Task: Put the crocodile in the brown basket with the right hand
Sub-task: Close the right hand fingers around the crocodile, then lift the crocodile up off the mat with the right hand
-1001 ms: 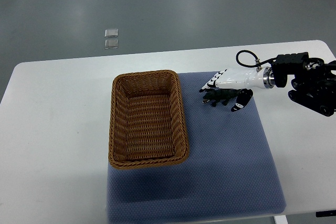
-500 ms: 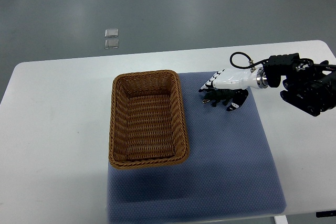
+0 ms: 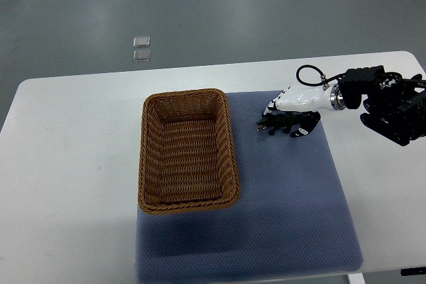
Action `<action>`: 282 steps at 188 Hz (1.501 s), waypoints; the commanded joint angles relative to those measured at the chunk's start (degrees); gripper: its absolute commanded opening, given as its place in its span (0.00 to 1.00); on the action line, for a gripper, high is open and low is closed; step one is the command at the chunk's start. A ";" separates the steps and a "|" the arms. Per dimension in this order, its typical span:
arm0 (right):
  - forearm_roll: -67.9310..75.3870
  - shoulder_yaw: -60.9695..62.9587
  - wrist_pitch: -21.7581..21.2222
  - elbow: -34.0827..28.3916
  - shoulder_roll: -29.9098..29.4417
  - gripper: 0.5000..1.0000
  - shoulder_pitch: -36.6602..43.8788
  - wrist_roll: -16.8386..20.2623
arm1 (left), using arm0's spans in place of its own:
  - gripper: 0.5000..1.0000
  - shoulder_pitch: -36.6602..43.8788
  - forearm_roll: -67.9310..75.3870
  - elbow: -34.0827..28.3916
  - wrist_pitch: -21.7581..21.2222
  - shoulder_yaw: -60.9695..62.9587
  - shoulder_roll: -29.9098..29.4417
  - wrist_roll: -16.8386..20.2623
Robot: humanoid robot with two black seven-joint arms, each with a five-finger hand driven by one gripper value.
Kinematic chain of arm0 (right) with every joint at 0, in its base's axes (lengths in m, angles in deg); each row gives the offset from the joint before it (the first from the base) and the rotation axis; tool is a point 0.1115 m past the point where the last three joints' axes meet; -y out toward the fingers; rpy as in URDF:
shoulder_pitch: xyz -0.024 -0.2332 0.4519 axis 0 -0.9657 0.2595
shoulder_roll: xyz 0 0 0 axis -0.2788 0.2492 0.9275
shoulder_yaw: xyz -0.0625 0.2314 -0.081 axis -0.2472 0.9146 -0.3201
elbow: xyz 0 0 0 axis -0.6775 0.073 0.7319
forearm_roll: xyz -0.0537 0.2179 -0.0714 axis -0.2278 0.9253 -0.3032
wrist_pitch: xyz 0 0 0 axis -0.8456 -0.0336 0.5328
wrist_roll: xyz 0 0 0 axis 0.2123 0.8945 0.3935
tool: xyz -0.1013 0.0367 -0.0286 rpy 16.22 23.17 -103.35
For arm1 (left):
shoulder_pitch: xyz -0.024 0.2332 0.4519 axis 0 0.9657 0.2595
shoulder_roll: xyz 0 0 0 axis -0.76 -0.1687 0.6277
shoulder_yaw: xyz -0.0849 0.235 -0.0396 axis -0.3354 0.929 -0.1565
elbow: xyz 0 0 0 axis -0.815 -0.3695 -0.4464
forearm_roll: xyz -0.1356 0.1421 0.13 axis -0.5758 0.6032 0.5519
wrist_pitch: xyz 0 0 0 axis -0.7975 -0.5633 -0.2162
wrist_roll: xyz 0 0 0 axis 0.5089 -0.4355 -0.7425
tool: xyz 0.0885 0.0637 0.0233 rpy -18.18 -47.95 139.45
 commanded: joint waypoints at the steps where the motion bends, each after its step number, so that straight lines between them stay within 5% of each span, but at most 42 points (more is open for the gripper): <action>1: -0.01 -0.16 0.09 0.01 0.00 0.56 -0.01 0.00 | 1.00 -0.02 0.00 0.08 0.00 -0.01 0.00 0.07; 99: 0.26 0.20 0.88 -0.08 0.00 0.10 3.16 0.00 | 1.00 -0.19 0.00 -0.01 0.00 -0.01 0.00 -0.02; 222: 3.51 0.99 1.15 -0.96 0.09 0.03 12.03 0.00 | 1.00 -0.54 0.00 -0.01 0.00 -0.01 0.00 -0.02; 282: 5.79 2.22 0.97 -8.08 0.09 0.03 15.11 0.00 | 1.00 -0.54 -0.09 -0.01 0.00 -0.01 0.00 -0.02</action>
